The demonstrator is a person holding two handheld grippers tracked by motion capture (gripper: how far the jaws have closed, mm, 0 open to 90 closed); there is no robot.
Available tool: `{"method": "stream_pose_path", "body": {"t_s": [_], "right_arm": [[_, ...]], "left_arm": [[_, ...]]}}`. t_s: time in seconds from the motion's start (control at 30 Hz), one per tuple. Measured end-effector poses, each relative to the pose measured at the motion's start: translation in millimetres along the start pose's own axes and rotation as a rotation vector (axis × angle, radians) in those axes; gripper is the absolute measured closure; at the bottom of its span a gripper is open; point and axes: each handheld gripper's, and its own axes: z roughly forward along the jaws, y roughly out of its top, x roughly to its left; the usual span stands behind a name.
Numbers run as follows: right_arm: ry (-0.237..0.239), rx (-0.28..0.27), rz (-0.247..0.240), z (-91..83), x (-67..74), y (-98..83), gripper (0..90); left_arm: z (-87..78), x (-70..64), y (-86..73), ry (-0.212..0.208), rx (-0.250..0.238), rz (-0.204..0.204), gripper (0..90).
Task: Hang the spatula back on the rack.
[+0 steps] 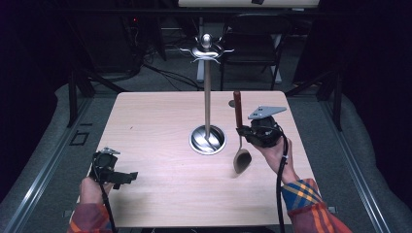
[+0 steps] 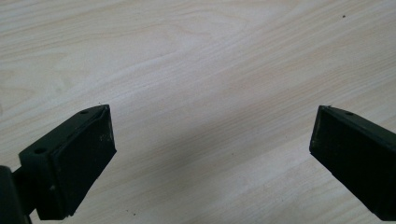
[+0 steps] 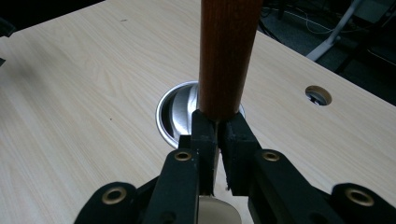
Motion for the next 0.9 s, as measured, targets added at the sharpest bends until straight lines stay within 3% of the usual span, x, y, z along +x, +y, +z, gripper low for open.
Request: {"method": "stream_pose_path", "body": {"t_s": [0.9], "right_arm": [[-0.011, -0.010, -0.026, 7.9, 5.3, 32.5, 84.0]], "left_arm": [[1.3, -0.7, 0.0, -0.009, 0.000, -0.005, 0.1]]}}
